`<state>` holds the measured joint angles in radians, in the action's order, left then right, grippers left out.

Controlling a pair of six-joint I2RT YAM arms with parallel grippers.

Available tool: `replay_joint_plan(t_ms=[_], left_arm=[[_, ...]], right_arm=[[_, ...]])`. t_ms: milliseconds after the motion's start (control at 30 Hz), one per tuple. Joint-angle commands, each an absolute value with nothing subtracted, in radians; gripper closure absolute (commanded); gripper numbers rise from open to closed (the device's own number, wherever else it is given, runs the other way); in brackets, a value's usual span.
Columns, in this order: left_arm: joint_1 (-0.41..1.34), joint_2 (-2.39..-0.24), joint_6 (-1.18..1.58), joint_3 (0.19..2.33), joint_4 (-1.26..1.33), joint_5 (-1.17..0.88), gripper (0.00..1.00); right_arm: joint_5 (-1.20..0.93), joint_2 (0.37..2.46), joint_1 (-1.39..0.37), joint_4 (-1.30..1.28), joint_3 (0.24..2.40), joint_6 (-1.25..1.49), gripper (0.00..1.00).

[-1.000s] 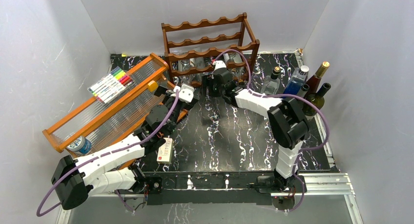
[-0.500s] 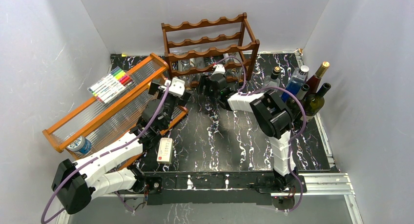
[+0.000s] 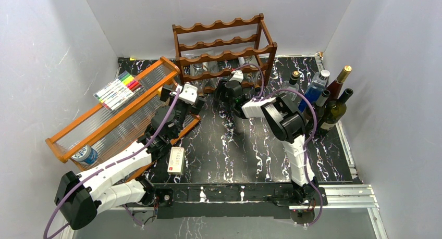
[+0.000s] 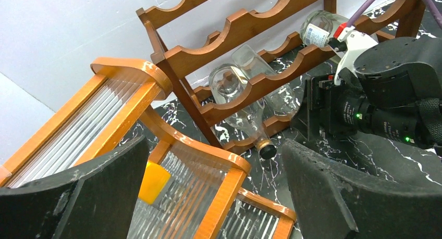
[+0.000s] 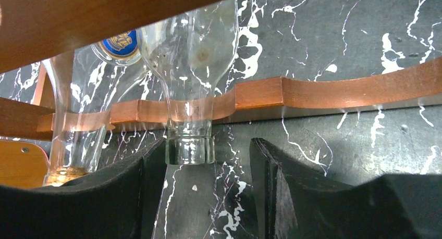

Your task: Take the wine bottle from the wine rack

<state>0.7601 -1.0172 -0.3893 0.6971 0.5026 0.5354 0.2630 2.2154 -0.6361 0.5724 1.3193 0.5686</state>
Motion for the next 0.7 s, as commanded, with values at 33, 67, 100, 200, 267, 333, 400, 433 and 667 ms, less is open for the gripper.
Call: replay_joint_plan(t_ms=[33, 67, 100, 200, 267, 333, 400, 433, 667], left_arm=[[0.756, -0.99, -0.372, 0.735, 0.513, 0.512, 0.02], [0.756, -0.992, -0.371, 0.734, 0.514, 0.51, 0.02], [0.756, -0.992, -0.371, 0.735, 0.511, 0.509, 0.02], [0.756, -0.998, -0.366, 0.734, 0.512, 0.506, 0.02], [0.755, -0.998, -0.363, 0.733, 0.51, 0.503, 0.02], [0.756, -0.999, -0.361, 0.735, 0.508, 0.499, 0.02], [0.756, -1.0, -0.36, 0.735, 0.507, 0.499, 0.02], [0.756, -1.001, -0.361, 0.735, 0.507, 0.499, 0.02], [0.756, -1.003, -0.35, 0.736, 0.505, 0.491, 0.02]], right_arm=[[0.292, 2.244, -0.629, 0.639, 1.387, 0.571, 0.34], [0.291, 2.25, -0.628, 0.637, 1.396, 0.572, 0.35], [0.289, 2.255, -0.628, 0.634, 1.405, 0.575, 0.37], [0.283, 2.259, -0.627, 0.628, 1.428, 0.579, 0.44], [0.276, 2.261, -0.628, 0.626, 1.44, 0.58, 0.47], [0.264, 2.263, -0.626, 0.617, 1.454, 0.58, 0.53], [0.253, 2.26, -0.626, 0.598, 1.463, 0.583, 0.59], [0.249, 2.257, -0.625, 0.591, 1.461, 0.585, 0.63], [0.214, 2.163, -0.625, 0.576, 1.375, 0.611, 0.79]])
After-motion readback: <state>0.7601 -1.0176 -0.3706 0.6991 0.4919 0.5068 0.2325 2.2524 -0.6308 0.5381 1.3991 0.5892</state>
